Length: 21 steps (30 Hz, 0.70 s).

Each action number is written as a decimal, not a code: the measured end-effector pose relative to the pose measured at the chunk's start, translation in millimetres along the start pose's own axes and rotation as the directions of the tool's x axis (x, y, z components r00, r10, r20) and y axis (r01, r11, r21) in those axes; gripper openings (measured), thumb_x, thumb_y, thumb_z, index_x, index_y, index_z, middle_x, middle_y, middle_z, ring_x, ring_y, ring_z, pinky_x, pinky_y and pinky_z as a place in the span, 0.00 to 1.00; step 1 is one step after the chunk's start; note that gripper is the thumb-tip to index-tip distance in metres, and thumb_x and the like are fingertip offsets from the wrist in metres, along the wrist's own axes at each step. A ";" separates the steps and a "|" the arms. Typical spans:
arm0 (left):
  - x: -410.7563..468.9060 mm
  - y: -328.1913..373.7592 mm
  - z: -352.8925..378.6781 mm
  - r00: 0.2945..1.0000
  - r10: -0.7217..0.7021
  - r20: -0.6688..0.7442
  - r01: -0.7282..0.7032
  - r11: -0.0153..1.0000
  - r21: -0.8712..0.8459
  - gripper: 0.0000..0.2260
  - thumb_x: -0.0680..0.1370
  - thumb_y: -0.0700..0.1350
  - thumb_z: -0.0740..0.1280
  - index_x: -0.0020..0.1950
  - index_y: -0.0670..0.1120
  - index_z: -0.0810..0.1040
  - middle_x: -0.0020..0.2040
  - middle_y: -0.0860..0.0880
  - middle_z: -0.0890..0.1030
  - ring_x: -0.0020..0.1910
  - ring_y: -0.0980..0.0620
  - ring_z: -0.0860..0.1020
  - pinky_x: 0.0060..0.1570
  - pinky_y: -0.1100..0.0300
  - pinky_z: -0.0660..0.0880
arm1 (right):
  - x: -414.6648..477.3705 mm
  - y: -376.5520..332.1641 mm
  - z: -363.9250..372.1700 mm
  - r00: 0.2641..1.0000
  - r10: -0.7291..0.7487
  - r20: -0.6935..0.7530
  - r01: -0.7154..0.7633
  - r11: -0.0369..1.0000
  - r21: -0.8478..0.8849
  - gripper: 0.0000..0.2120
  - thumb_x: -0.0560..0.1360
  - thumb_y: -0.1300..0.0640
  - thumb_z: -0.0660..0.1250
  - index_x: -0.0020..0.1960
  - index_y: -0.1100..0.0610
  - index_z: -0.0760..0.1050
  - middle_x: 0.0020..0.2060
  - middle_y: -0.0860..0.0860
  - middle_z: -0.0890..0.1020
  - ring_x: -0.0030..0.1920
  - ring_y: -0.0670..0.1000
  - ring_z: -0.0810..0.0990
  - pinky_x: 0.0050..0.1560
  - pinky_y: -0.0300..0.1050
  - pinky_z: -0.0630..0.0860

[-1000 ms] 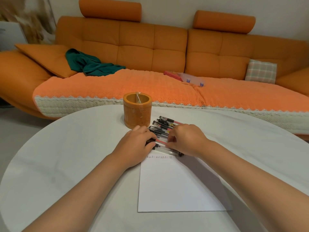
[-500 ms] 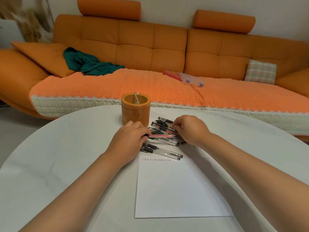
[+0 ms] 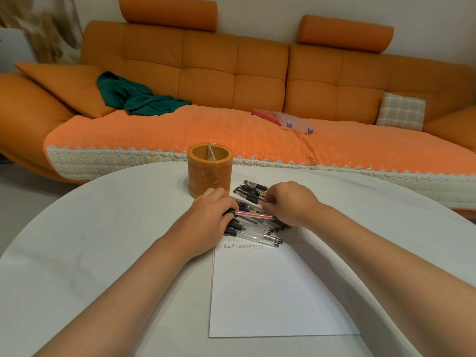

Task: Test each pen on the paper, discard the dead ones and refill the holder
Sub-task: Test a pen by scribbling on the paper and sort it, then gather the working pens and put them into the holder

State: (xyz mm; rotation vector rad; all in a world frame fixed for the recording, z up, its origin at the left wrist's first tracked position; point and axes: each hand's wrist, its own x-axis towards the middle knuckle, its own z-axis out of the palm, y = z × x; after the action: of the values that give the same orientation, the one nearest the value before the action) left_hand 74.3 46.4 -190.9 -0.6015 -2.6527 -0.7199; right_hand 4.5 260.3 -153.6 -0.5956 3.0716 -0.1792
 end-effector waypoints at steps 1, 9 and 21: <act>-0.2 0.0 -0.3 0.999 0.029 -0.013 -0.029 1.000 0.008 0.06 0.81 0.43 0.64 0.57 0.50 0.78 0.56 0.56 0.75 0.58 0.57 0.68 0.59 0.58 0.69 | -3.5 1.1 -1.5 1.000 -0.020 -0.012 0.020 0.999 0.034 0.08 0.79 0.50 0.66 0.47 0.52 0.80 0.43 0.49 0.84 0.45 0.53 0.81 0.44 0.49 0.79; -0.8 6.2 0.1 0.996 0.086 0.016 -0.087 0.994 0.068 0.06 0.80 0.43 0.66 0.54 0.53 0.75 0.61 0.55 0.79 0.63 0.51 0.74 0.62 0.53 0.73 | -26.6 0.4 -16.6 0.976 -0.203 0.074 0.160 0.911 0.380 0.03 0.77 0.52 0.71 0.44 0.47 0.82 0.36 0.41 0.82 0.33 0.36 0.76 0.33 0.29 0.68; 1.9 -5.4 -0.4 0.998 0.052 0.037 -0.054 0.997 0.053 0.18 0.82 0.39 0.61 0.70 0.55 0.75 0.52 0.57 0.75 0.53 0.55 0.70 0.49 0.56 0.73 | 32.1 34.6 -3.5 0.995 0.049 -0.083 -0.026 0.965 0.260 0.17 0.82 0.66 0.57 0.67 0.57 0.77 0.68 0.53 0.77 0.68 0.54 0.75 0.66 0.47 0.72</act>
State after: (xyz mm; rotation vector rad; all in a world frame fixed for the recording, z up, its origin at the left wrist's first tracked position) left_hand 70.1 42.5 -191.9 -0.6739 -2.6682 -0.6266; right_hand -38.3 280.5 -153.6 -0.5286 3.0645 -0.6110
